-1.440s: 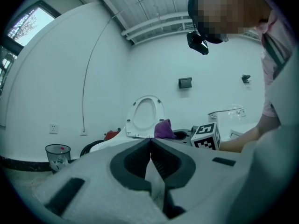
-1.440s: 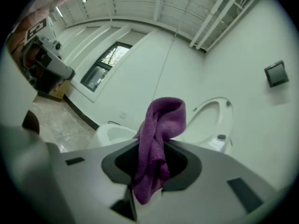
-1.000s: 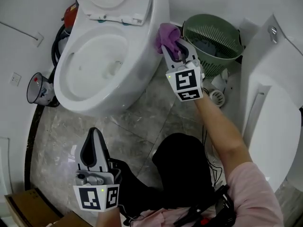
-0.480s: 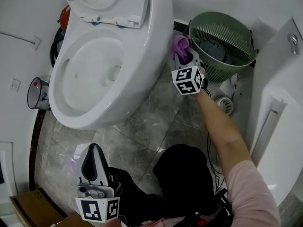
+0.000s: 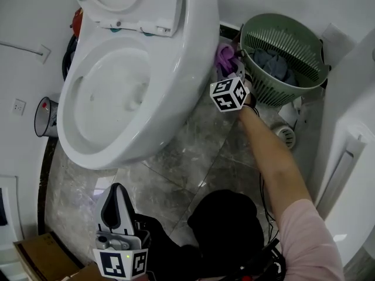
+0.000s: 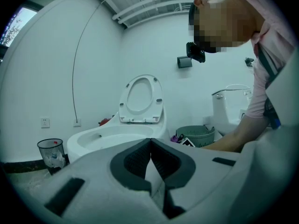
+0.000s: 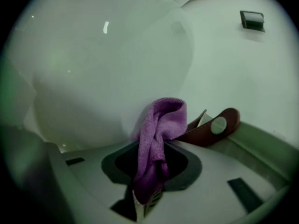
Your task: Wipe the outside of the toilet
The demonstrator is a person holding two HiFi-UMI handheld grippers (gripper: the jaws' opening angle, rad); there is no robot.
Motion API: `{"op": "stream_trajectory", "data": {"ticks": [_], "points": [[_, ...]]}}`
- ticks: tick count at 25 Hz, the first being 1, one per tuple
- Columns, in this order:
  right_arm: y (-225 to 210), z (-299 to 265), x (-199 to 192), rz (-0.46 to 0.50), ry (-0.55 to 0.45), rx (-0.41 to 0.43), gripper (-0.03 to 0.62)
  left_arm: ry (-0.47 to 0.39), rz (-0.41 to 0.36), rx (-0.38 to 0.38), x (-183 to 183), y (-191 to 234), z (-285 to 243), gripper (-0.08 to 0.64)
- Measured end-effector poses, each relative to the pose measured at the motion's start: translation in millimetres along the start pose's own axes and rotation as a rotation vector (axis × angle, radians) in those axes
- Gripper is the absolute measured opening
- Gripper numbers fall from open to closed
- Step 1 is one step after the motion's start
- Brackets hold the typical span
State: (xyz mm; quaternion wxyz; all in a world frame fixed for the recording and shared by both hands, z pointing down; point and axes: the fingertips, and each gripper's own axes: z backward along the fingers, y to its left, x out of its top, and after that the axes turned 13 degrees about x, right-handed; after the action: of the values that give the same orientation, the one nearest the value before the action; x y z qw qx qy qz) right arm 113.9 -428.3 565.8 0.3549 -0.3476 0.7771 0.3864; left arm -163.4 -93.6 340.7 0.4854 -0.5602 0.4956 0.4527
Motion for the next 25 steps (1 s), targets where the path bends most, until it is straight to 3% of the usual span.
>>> {"op": "stream_trajectory", "data": {"ticks": [5,12,25], "points": [[3.1,-9.2,3.1,-0.001,-0.025,0.026,0.114,-0.004,-0.01,-0.006,-3.9,-6.1,-10.2,0.008],[8.5,-6.2,6.8,-0.041,-0.119,0.14,0.11,-0.009,-0.028,-0.063,-8.9,-31.6,-27.9,0.008],[14.8,7.3,12.7,-0.025,-0.182,0.181,0.106,-0.001,-0.005,-0.119,-23.9,-67.7,-59.5,0.008]]}}
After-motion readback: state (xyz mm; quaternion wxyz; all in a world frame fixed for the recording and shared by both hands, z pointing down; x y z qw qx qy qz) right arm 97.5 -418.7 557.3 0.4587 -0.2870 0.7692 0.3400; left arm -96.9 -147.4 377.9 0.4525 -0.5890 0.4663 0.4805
